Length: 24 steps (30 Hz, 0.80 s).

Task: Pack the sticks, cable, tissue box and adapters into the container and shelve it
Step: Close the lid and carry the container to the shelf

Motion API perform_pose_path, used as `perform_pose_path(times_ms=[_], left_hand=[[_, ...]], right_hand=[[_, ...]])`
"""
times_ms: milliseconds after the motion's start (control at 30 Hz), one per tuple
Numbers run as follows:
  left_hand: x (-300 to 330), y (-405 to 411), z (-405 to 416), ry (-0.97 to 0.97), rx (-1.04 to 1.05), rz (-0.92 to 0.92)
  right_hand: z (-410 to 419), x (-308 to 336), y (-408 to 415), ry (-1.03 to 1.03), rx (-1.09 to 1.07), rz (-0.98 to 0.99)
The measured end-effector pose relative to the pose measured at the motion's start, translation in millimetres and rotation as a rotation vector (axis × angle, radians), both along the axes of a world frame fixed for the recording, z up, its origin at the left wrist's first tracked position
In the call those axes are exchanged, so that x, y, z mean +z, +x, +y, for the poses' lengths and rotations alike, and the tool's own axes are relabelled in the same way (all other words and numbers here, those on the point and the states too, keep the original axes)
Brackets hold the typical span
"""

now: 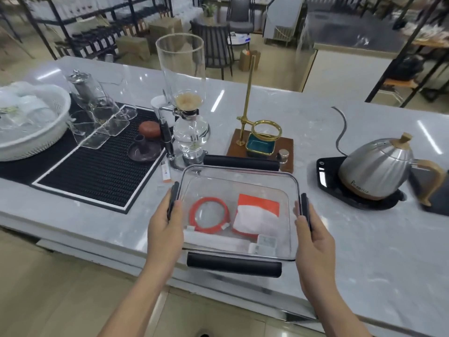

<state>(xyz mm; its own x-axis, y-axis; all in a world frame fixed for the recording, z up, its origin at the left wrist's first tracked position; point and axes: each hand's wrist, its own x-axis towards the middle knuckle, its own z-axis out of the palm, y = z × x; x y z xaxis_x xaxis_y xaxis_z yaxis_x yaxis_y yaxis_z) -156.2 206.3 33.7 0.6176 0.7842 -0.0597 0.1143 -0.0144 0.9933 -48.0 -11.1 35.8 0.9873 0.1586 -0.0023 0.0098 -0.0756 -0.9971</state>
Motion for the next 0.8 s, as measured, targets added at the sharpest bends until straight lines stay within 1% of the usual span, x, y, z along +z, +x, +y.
perform_pose_path(times_ms=[200,500,800], left_hand=[[-10.0,10.5,13.1,0.012,-0.026,0.063],[-13.2,21.2,26.9,0.048,-0.072,0.137],[-17.8,20.0,26.6,0.05,-0.062,0.128]], right_hand=[[12.1,-8.4,2.9,-0.111,-0.042,-0.017],[22.4,-14.6,9.1,-0.131,-0.069,0.051],[22.3,-25.1,4.9,-0.179,-0.146,0.049]])
